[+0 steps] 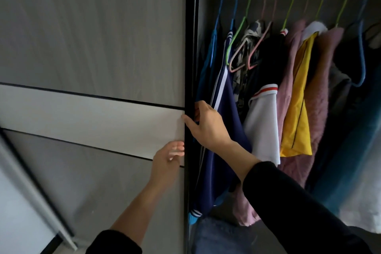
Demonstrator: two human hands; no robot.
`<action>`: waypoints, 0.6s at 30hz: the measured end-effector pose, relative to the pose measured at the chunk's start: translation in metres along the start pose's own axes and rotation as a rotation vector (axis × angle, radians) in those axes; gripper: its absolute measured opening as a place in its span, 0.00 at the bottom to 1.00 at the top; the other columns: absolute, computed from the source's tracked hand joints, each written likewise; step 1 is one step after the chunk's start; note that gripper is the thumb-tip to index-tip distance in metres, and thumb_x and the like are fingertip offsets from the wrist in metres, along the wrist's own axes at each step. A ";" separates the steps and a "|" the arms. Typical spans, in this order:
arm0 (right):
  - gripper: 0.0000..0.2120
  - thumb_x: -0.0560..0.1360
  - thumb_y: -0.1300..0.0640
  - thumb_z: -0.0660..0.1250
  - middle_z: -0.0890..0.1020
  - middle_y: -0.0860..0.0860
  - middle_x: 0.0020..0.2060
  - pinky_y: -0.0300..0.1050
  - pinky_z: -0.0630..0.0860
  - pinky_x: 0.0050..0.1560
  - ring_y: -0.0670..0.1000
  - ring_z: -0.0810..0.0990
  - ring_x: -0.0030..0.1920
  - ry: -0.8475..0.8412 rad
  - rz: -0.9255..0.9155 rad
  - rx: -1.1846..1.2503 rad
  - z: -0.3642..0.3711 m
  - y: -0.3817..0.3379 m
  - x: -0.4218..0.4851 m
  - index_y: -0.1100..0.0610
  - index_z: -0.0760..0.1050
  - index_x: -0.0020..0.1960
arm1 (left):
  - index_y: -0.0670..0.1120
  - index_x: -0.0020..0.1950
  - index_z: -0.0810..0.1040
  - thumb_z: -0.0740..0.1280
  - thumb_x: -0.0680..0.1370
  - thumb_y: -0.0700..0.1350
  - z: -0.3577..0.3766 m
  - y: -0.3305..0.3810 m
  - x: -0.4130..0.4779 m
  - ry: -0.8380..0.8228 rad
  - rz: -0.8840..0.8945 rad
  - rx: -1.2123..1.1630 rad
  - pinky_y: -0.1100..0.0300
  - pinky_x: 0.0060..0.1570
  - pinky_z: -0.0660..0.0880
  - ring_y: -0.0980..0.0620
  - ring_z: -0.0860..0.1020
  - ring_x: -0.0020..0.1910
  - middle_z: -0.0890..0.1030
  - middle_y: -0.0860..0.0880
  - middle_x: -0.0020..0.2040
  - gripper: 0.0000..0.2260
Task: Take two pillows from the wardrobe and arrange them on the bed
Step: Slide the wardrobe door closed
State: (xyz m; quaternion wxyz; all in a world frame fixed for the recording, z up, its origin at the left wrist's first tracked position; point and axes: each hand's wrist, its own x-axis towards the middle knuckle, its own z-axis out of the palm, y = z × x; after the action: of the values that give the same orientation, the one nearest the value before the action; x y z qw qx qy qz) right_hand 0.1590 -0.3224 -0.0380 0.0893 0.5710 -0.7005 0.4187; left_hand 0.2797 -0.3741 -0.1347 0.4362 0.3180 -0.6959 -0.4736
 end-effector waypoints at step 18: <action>0.26 0.79 0.53 0.57 0.62 0.52 0.74 0.56 0.57 0.72 0.53 0.57 0.74 0.027 -0.705 -1.162 -0.102 0.073 -0.029 0.56 0.56 0.75 | 0.51 0.65 0.71 0.58 0.70 0.31 0.074 0.024 -0.025 -0.386 0.317 0.326 0.67 0.60 0.65 0.60 0.73 0.59 0.77 0.56 0.60 0.27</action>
State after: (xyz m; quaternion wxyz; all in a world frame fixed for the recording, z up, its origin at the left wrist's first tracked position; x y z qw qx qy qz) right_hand 0.0686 -0.2311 -0.0269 0.5214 0.6191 -0.5826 -0.0728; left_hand 0.2227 -0.3162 -0.1329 0.3074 0.1752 -0.8739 -0.3334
